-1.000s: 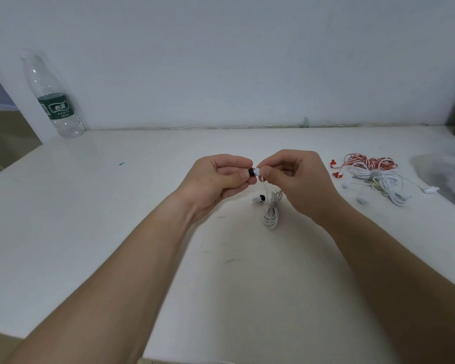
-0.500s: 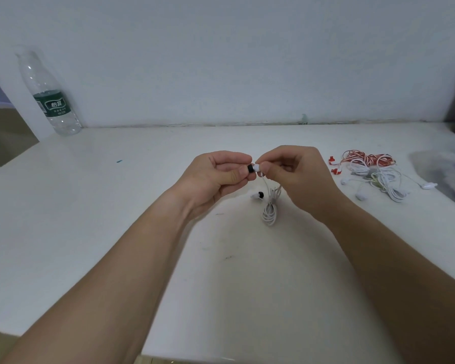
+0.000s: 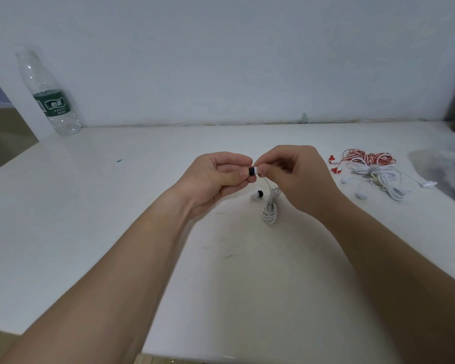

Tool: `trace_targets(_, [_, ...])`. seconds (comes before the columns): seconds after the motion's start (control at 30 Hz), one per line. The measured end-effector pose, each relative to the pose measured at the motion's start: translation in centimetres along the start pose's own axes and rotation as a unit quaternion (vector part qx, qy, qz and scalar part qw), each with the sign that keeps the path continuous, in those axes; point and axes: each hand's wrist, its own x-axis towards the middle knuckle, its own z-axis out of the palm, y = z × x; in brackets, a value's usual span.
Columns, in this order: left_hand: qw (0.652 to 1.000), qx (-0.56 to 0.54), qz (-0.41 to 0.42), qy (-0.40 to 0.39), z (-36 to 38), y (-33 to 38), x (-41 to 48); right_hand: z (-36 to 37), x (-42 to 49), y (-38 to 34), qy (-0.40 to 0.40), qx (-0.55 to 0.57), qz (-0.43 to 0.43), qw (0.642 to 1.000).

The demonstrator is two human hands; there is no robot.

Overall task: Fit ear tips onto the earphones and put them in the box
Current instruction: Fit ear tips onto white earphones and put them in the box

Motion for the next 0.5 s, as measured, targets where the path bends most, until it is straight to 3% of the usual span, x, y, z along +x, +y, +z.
trace_targets(0.2, [1.0,-0.021,0.007,-0.001,0.04,0.06,0.01,-0.19,-0.08,-0.31,0.01,0.099,0.02,0.995])
trace_targets(0.4, [1.0,-0.02,0.002,-0.003,0.18,-0.17,0.03,-0.29,0.1,0.02,0.003,0.027,0.009,1.0])
trace_targets(0.5, [1.0,-0.018,0.009,0.007,0.22,-0.17,0.06,0.03,-0.1,-0.06,0.022,0.042,0.015,0.999])
